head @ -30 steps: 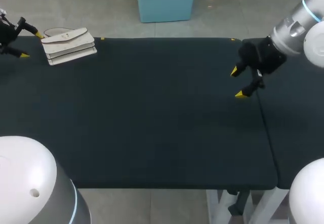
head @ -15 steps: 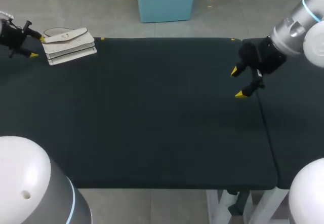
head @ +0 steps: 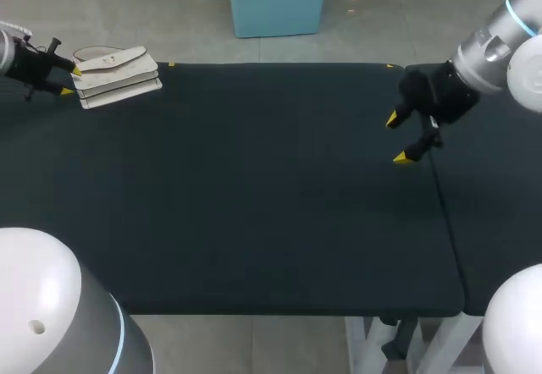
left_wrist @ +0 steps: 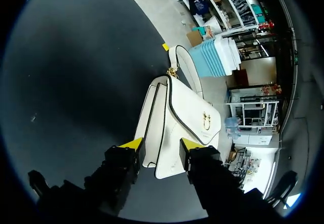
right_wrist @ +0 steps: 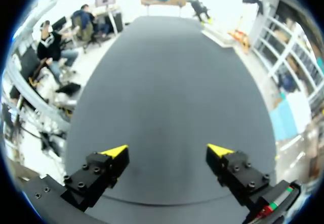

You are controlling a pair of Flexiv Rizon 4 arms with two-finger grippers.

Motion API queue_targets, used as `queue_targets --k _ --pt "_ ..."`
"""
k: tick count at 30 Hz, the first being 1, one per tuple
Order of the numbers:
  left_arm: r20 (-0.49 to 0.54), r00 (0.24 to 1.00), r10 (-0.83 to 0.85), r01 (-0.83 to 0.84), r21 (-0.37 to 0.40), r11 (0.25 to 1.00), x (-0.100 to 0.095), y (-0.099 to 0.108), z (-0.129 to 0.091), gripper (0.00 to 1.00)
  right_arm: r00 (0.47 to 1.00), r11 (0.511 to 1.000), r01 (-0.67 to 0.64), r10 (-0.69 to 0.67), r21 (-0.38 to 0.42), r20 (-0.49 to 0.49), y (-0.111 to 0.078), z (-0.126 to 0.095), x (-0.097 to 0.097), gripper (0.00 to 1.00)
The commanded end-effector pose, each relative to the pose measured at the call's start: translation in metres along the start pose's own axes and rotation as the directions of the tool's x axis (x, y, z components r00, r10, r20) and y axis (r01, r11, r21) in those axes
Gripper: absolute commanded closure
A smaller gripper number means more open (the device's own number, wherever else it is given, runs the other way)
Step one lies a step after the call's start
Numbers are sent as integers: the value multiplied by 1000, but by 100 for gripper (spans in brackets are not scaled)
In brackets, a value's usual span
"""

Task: Pick up the bag, open it, inspect its contents, close it, and place it on the opposite side

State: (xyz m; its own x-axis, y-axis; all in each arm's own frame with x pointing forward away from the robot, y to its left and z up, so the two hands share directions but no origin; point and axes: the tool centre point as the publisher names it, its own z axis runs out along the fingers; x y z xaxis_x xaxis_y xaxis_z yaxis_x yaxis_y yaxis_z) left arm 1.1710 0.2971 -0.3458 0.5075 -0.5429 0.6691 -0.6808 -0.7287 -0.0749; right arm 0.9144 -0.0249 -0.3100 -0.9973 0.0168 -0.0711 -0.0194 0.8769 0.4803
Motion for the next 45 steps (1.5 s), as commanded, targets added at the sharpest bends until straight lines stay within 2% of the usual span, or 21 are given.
queue_targets --k 1,13,19,29,34,35,36,45 --pt "-16 1000 -9 9 -18 1000 -1 -5 4 54 1000 1000 1 -1 -1 -2 0 0 0 0" --pt "-50 997 -53 48 -96 994 -5 -15 11 55 1000 1000 1 -1 -1 -2 0 0 0 0" --pt "-54 998 -45 38 -122 992 -1 -19 14 59 1000 1000 1 -1 -1 -2 0 0 0 0" --pt "-57 998 -25 15 -167 986 5 -20 20 59 1000 1000 1 -1 -1 -2 0 0 0 0" --pt "-54 998 -15 5 -189 982 7 -20 23 72 1000 1000 1 -1 -1 -2 0 0 0 0" --pt "-54 998 -14 3 -191 982 7 -20 23 90 1000 1000 1 -1 -1 -2 0 0 0 0" --pt "-54 998 -12 1 -195 981 7 -20 23 100 1000 1000 1 -1 -1 -2 0 0 0 0" --pt "-69 998 12 -29 -246 969 3 -12 21 100 1000 1000 1 -1 -1 -2 0 0 0 0"
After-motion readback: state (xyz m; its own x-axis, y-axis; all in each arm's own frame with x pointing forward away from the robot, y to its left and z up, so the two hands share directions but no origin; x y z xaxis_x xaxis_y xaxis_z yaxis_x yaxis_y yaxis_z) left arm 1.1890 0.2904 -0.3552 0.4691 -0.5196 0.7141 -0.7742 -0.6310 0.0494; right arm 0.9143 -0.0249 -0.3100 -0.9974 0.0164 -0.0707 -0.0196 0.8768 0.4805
